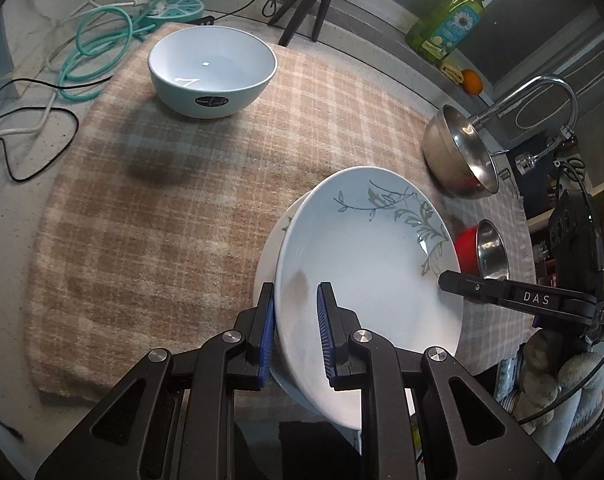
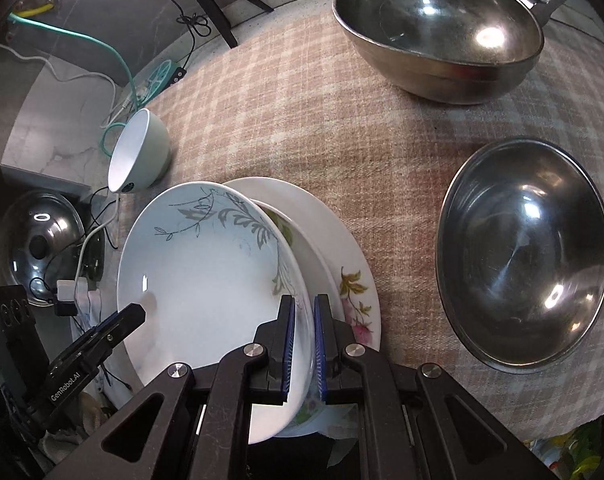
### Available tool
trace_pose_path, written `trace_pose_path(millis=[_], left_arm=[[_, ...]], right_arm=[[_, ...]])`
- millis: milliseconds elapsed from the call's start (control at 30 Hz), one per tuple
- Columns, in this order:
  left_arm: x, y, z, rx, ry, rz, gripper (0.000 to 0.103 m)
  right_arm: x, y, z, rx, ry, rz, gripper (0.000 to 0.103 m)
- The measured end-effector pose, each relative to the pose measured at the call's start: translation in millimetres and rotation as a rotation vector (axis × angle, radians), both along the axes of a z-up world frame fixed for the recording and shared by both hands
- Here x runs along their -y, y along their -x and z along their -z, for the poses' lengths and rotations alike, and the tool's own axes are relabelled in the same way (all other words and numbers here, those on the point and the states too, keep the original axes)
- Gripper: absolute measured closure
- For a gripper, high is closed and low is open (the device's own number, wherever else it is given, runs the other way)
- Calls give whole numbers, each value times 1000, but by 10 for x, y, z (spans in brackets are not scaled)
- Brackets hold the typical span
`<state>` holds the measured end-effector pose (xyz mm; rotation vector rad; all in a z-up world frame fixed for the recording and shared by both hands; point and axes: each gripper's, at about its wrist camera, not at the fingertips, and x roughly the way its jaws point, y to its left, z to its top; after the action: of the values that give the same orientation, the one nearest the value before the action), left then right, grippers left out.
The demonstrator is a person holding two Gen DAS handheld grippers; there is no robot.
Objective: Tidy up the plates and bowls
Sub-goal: 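Lower the leaf-pattern plate onto the rose plate with the right gripper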
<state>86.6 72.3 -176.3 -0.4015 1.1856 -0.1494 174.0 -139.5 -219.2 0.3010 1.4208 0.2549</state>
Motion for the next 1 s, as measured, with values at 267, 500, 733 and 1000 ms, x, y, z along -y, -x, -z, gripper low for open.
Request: trace_pose_path(millis=[267, 500, 733, 1000], left_arm=[[-5, -3, 76, -15, 10, 9, 85], [-8, -5, 83, -14, 13, 13, 85], [8, -20, 95, -10, 2, 25, 85], [19, -29, 107, -1, -9, 34, 85]], right_arm=[[-15, 29, 11, -2, 10, 3, 94], [-48, 43, -5, 6, 42, -12, 94], [-117, 73, -28, 26, 97, -43, 94], [-219, 99, -61, 53, 176, -90, 94]])
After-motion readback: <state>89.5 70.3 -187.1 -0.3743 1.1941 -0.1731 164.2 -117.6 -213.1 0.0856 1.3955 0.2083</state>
